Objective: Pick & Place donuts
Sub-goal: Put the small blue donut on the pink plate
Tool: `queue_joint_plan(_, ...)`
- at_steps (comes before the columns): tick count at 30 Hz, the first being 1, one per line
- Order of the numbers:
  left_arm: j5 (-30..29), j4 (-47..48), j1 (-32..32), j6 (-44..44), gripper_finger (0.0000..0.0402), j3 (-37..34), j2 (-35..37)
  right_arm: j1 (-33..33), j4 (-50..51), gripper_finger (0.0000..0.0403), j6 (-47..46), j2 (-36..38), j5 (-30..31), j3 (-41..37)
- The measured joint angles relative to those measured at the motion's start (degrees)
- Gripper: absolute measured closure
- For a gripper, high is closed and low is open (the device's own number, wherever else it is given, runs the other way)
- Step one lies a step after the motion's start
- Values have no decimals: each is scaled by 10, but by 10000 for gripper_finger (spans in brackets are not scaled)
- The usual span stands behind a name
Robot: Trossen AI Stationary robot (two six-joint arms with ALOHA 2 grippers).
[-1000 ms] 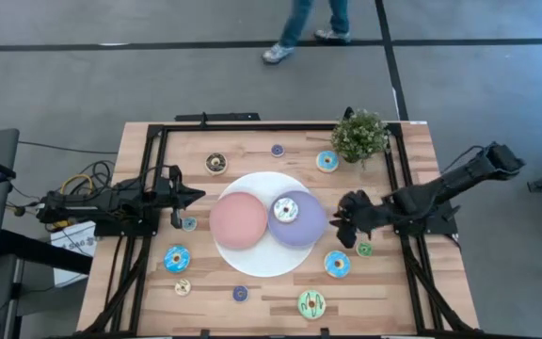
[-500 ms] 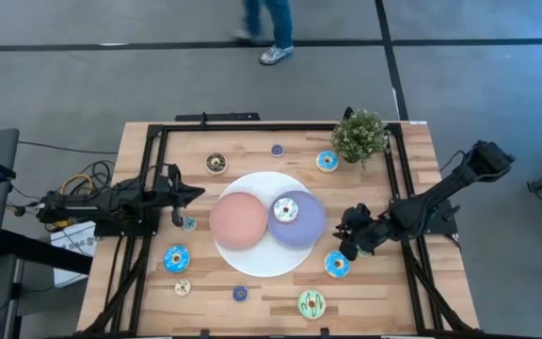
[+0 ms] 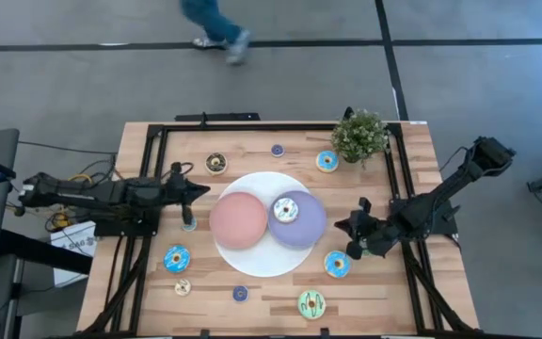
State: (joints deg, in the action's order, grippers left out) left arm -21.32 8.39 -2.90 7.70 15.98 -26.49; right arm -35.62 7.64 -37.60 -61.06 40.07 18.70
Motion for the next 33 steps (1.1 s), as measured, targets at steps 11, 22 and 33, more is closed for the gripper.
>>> queue_joint_plan(11, -5, 313, 0, 106, 343, 270, -270, 16, 0, 400, 21, 42, 6, -14)
queue_joint_plan(22, 109, 554, -10, 354, 170, 308, -355, 15, 7, 402, 21, 41, -12, -14)
queue_joint_plan(33, 136, 467, -38, 519, 70, 171, -355, 15, 7, 402, 21, 41, -12, -14)
